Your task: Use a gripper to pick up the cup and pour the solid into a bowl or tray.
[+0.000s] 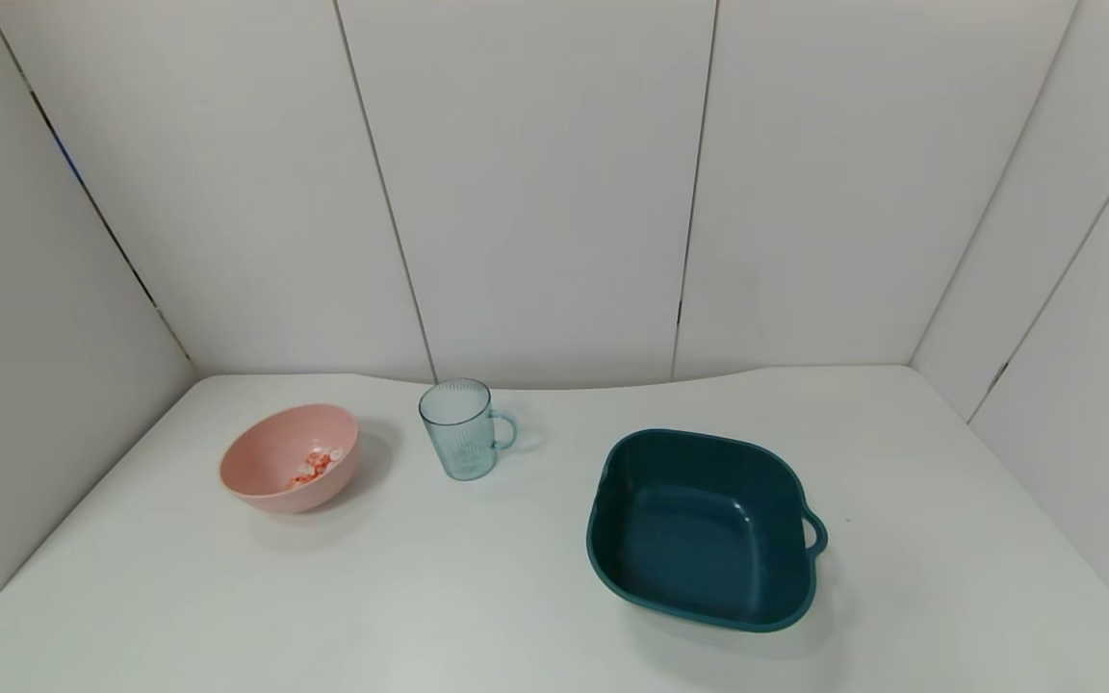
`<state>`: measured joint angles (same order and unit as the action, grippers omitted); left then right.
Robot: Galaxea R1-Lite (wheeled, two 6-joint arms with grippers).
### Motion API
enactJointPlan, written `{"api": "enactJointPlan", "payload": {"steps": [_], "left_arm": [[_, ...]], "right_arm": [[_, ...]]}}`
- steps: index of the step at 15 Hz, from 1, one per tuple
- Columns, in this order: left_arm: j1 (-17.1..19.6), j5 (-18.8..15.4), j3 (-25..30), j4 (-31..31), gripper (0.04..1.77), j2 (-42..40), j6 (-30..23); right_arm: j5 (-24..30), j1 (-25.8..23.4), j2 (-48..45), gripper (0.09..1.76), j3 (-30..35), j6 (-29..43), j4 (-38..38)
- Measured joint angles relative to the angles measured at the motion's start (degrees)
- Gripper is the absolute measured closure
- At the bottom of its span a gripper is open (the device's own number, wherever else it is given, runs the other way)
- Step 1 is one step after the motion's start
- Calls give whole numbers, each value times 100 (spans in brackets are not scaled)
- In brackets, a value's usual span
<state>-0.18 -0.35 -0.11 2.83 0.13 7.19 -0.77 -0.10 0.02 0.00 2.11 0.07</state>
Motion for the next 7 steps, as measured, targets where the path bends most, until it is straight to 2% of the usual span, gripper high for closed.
{"api": "enactJointPlan", "payload": {"steps": [7], "left_arm": [[0, -77, 11, -310, 9, -6, -245]], "right_arm": [[-2, 0, 0, 14, 0, 0, 2]]}}
